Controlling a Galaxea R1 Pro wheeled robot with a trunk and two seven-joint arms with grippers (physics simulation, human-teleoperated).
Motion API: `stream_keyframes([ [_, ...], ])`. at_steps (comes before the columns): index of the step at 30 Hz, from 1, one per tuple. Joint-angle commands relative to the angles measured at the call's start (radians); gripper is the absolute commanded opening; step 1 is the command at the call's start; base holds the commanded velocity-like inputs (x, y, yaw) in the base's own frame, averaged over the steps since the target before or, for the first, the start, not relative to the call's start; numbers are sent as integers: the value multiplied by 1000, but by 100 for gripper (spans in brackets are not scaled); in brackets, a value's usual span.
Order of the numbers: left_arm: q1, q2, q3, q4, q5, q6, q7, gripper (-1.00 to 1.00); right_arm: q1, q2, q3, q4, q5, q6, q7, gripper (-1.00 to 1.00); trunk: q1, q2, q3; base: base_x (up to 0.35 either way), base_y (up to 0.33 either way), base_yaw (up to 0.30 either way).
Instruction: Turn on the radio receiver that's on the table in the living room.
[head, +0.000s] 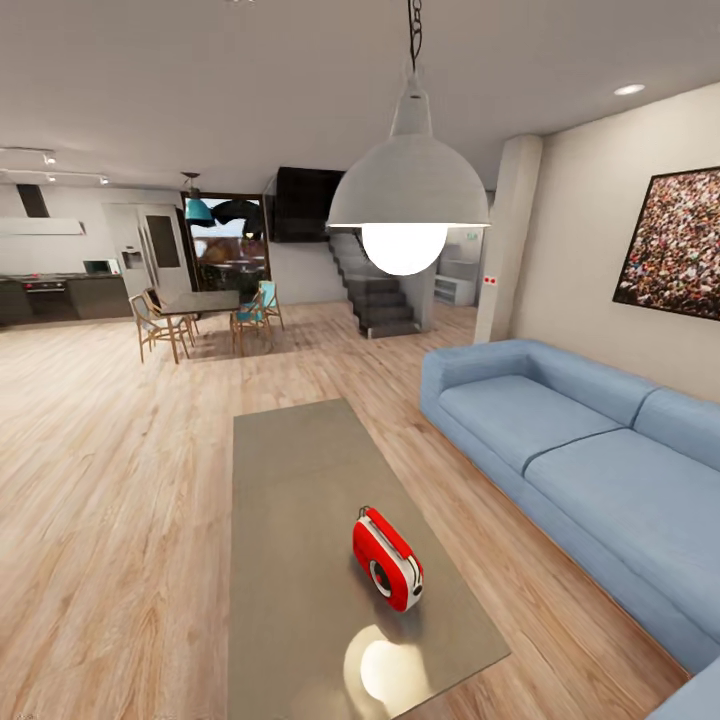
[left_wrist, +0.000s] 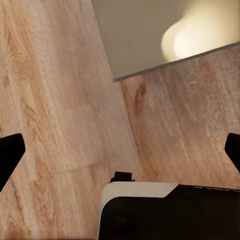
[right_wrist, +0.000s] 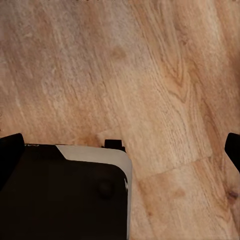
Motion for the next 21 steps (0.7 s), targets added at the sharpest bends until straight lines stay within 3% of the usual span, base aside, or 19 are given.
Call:
stream_keyframes([
  [1,0,0,0,0,0,0,0,100,0,0,0,0,0,0,0,100,0,0,0,0,0,278],
  [21,0,0,0,0,0,0,0,100,0,0,0,0,0,0,1,100,0,0,0,0,0,284],
])
